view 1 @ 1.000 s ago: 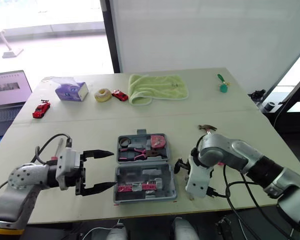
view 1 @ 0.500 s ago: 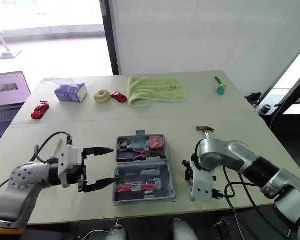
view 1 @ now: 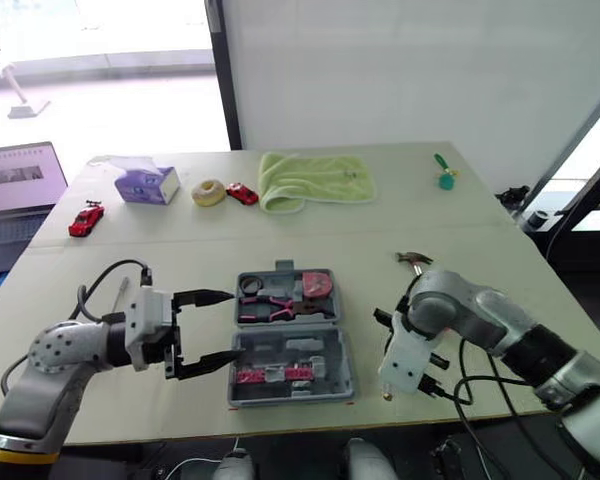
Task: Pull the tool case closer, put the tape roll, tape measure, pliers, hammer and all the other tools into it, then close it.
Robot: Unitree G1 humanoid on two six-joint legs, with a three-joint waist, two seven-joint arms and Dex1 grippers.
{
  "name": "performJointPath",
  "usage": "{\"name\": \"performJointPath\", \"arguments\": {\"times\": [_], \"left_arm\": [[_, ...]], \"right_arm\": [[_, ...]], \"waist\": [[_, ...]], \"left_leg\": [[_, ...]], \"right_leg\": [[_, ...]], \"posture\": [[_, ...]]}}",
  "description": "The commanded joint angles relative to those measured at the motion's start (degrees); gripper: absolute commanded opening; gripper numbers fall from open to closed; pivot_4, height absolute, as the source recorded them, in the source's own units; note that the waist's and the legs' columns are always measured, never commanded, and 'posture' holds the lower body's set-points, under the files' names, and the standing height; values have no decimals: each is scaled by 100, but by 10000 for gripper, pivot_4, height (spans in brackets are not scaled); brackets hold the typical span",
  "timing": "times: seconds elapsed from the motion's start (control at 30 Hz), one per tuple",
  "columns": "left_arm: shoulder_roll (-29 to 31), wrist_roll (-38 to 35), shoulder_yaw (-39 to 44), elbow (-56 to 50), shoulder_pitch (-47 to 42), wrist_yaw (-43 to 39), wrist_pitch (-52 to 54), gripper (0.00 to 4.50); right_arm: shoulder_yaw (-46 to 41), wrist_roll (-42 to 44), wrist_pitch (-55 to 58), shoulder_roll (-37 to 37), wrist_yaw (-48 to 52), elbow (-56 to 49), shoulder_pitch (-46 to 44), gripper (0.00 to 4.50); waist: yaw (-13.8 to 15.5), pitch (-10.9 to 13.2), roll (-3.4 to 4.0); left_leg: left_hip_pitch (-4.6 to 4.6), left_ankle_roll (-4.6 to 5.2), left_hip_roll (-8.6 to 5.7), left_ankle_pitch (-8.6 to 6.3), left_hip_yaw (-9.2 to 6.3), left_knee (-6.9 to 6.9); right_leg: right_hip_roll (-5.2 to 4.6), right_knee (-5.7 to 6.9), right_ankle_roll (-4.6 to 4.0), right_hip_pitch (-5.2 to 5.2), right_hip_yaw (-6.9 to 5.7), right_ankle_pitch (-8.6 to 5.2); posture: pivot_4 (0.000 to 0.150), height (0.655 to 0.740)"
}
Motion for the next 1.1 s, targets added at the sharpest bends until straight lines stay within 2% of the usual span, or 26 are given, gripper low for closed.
{"name": "performJointPath", "arguments": {"times": [0.03,0.1,0.23,0.3,0.37,0.47,0.63,0.77,0.83,0.9,1.0,1.1], "left_arm": [[-60,18,17,-40,-52,37,-100,45000],[-92,-14,55,-30,-39,45,-107,45000],[-60,37,60,32,-17,-27,-179,45000],[-29,69,34,104,-58,-107,-216,45000],[-13,128,4,168,-102,-177,-287,45000],[-23,99,13,157,-141,-176,-242,45000],[-21,32,33,80,-136,-173,-117,45000],[-18,14,26,-25,-119,-134,-30,45000],[-38,17,19,-62,-113,-106,10,45000],[-40,33,23,-86,-90,-96,32,45000],[-31,32,23,-98,-76,-85,48,45000],[-22,48,4,-52,-114,-104,29,45000]], "right_arm": [[-749,1463,3192,-543,193,-1469,177,208],[-973,1792,4776,-622,176,-1858,140,208],[-1444,2259,8691,37,-795,-1888,24,208],[-1617,2591,9543,33,-1175,-1949,378,208],[-2035,3327,9642,285,-1746,-1412,718,208],[-2631,4109,9642,671,-3205,-780,1246,208],[-3588,5654,9642,1381,-5743,-575,1728,208],[-4345,5336,9642,2590,-7598,-960,1566,208],[-4302,5111,9642,2921,-8104,-1320,1499,208],[-4312,5075,9642,3236,-8489,-1540,1654,208],[-4034,5039,9642,3334,-8735,-1837,1978,208],[-4017,4647,9642,3764,-9041,-2027,2392,208]], "waist": [[19,0,1],[11,0,3],[22,-4,-4],[103,-5,-3],[168,-5,-4],[176,-5,-7],[127,-5,-7],[-6,-7,-11],[-5,-6,-2],[6,-7,-3],[53,-7,-4],[40,-11,-7]], "left_leg": [[-2,0,1,0,-1,-1],[-13,0,1,0,0,1],[-26,-1,1,1,2,15],[-50,-2,0,1,1,26],[-67,-1,-1,0,1,36],[-74,1,-2,-1,5,40],[-67,2,-1,-1,4,45],[-60,3,0,-1,3,41],[-62,3,1,-1,0,38],[-62,3,1,-1,-1,37],[-65,3,0,-1,-4,35],[-62,3,0,-1,-3,36]], "right_leg": [[1,2,-1,-2,-3,0],[2,2,-3,-15,-3,1],[2,0,-34,-22,-2,-4],[1,0,-36,-40,-3,-2],[0,-9,-31,-45,-5,0],[-1,-19,-28,-44,-5,3],[0,-3,-33,-43,-4,0],[2,3,-28,-43,-3,3],[5,5,-15,-47,-1,9],[5,5,-13,-47,-2,9],[5,2,-12,-46,-3,9],[4,2,-15,-44,-2,7]], "posture": [[1500,7400],[1500,7400],[1500,7400],[1500,7400],[1500,7400],[1500,7400],[1500,7400],[1500,7400],[1500,7400],[1500,7400],[1500,7400],[1500,7400]]}}
